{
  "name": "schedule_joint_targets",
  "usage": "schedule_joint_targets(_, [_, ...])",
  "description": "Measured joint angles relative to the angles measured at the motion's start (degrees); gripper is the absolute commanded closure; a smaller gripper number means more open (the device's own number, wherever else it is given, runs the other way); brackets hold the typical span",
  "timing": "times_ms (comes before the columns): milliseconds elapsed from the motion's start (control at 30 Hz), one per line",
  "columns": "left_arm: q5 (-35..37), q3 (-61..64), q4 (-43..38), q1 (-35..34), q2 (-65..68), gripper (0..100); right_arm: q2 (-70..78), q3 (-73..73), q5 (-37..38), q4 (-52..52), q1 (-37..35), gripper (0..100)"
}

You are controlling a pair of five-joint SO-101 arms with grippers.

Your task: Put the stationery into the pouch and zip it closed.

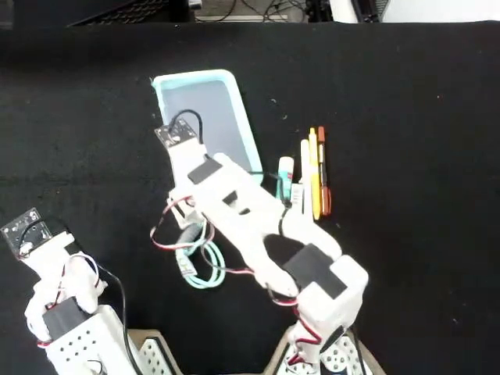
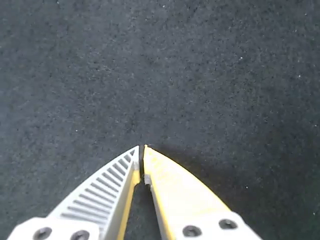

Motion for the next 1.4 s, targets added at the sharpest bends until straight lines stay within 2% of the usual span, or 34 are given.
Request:
schedule_joint_targets(133, [0.0,0.0,0.0,0.0,0.0,97,2.7,-7.7,7.4,8.8,0.3,98.6])
schedule_joint_targets(300, [0.0,0.0,0.0,0.0,0.0,97,2.9,-13.4,9.6,18.1,5.3,98.6])
schedule_joint_targets(433, [0.0,0.0,0.0,0.0,0.0,97,-2.4,-12.9,14.6,22.2,9.1,98.6])
schedule_joint_targets(600, [0.0,0.0,0.0,0.0,0.0,97,-16.0,-2.1,22.2,22.3,13.5,98.6])
schedule_joint_targets(733, [0.0,0.0,0.0,0.0,0.0,97,-26.2,13.1,25.5,14.8,16.4,98.3])
schedule_joint_targets(833, [0.0,0.0,-0.2,0.0,0.0,97,-31.5,25.5,26.5,6.1,17.6,95.6])
schedule_joint_targets(933, [0.0,0.0,-0.2,0.0,0.0,97,-34.7,33.6,26.8,0.4,17.8,85.1])
schedule_joint_targets(1033, [0.0,0.0,-0.2,0.0,0.0,97,-36.6,35.6,26.8,-0.4,17.8,77.8])
schedule_joint_targets(1233, [0.0,0.0,-0.2,0.0,0.0,97,-37.4,35.1,26.5,0.9,17.3,76.8])
schedule_joint_targets(1400, [0.0,0.0,-0.2,0.0,0.0,97,-37.4,30.3,18.1,4.8,13.1,76.8])
